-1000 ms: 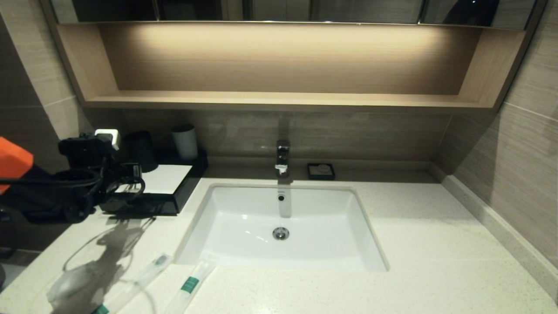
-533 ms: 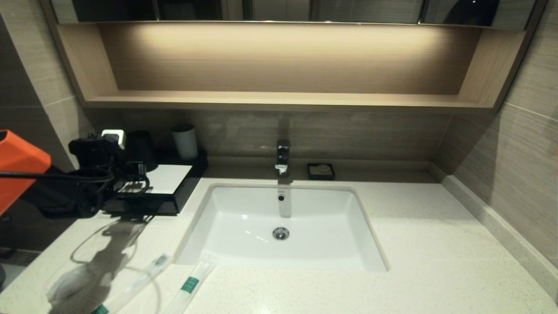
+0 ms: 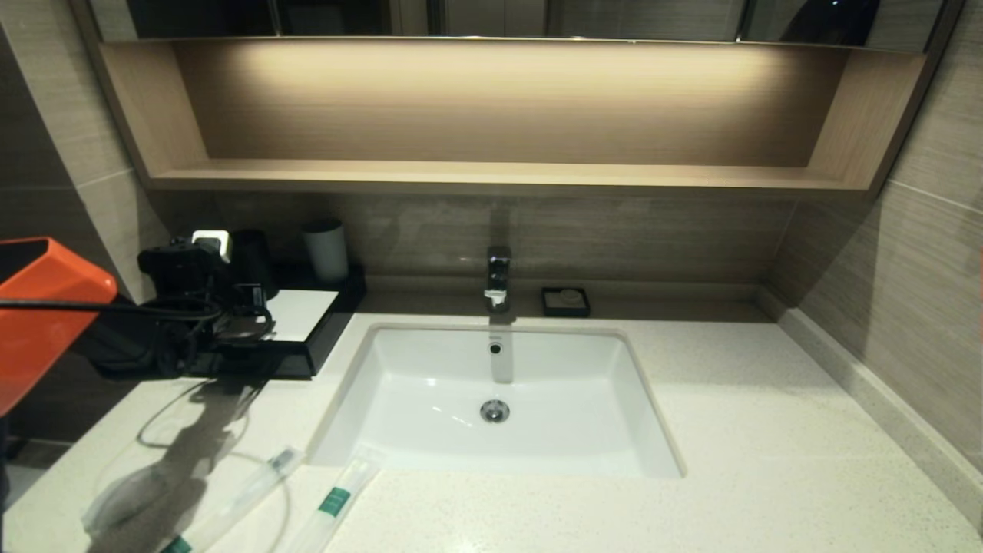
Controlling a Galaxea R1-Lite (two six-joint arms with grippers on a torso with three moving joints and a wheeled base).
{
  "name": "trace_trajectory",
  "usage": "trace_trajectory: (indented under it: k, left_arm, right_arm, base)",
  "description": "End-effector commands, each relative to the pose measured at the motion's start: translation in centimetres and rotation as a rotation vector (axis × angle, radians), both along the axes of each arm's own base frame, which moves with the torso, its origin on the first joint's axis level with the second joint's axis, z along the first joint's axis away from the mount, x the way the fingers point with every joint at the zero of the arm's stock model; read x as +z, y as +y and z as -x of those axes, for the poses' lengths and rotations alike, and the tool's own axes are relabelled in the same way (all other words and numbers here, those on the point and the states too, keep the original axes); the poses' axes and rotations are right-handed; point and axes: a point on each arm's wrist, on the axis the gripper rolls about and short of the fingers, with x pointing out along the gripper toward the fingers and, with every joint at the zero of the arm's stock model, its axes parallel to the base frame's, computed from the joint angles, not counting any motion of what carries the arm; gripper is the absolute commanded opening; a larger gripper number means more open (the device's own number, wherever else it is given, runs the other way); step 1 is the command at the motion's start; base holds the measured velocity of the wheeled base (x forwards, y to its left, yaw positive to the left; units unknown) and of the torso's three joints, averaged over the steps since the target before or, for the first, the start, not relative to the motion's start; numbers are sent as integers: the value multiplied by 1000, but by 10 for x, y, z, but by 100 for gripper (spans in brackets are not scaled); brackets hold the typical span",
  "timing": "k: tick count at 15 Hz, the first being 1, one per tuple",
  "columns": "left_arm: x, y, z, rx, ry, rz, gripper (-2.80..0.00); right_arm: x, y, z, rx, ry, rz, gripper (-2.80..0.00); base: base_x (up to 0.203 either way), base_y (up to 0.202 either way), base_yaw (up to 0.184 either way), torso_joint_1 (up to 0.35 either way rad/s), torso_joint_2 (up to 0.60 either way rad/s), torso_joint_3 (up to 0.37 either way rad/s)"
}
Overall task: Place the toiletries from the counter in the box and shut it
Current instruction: Place the cup on the storage box
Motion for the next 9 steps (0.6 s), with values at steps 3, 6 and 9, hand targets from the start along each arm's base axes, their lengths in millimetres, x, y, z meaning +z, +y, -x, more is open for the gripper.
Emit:
trace_trajectory:
  k: [3, 6, 9]
  left_arm:
    - [1, 3, -15, 3, -19, -4, -280]
    - [4, 6, -24, 4, -28, -5, -280]
    - [2, 14, -29, 17, -25, -8, -280]
  right_arm:
    - [0, 0, 0, 0, 2, 0, -280]
    - [0, 0, 0, 0, 2, 0, -280]
    - [0, 0, 0, 0, 2, 0, -280]
  base:
    - [0, 0, 0, 0, 0, 0]
    - [0, 0, 0, 0, 0, 0]
    - [0, 0, 0, 0, 0, 0]
